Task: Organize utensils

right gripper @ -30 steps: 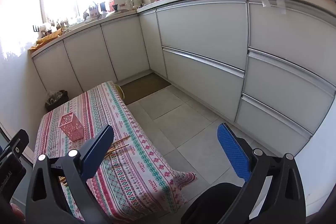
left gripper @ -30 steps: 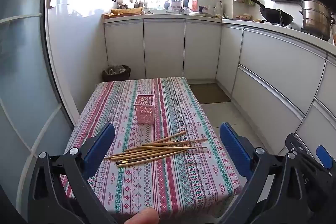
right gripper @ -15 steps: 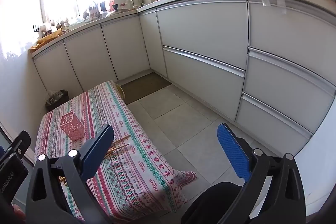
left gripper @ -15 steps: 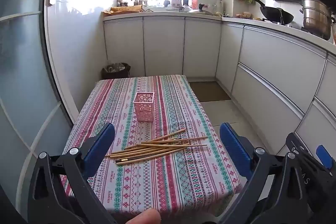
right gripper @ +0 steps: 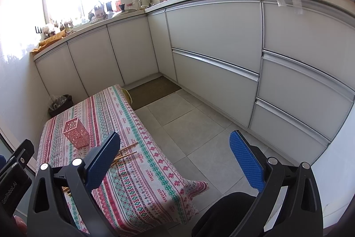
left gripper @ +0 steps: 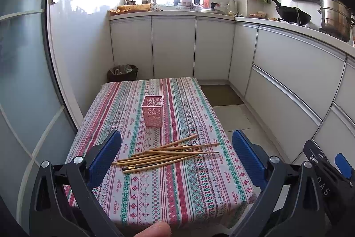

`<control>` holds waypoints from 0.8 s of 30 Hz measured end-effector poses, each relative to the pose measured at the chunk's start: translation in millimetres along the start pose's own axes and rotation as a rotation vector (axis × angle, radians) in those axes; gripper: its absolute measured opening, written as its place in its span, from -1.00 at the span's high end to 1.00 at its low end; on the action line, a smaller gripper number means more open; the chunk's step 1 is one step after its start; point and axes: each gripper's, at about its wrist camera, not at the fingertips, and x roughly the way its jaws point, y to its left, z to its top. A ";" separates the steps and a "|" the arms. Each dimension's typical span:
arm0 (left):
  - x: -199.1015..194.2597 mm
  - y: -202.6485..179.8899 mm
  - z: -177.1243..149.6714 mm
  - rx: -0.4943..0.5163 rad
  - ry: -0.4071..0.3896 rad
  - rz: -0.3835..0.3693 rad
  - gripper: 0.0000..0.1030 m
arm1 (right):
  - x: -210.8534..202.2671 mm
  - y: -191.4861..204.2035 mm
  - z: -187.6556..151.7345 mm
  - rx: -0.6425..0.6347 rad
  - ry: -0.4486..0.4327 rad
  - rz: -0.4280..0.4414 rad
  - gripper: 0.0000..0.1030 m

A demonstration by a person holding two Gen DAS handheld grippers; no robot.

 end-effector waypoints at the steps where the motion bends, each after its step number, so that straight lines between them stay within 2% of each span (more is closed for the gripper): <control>1: 0.3 0.5 -0.2 0.000 0.001 0.000 -0.86 | 0.0 0.2 -0.2 0.000 0.000 0.000 -0.87; 24: 0.4 5.5 -1.2 -0.009 0.010 -0.004 -0.86 | -3.2 -1.8 -0.5 0.009 -0.002 0.002 -0.87</control>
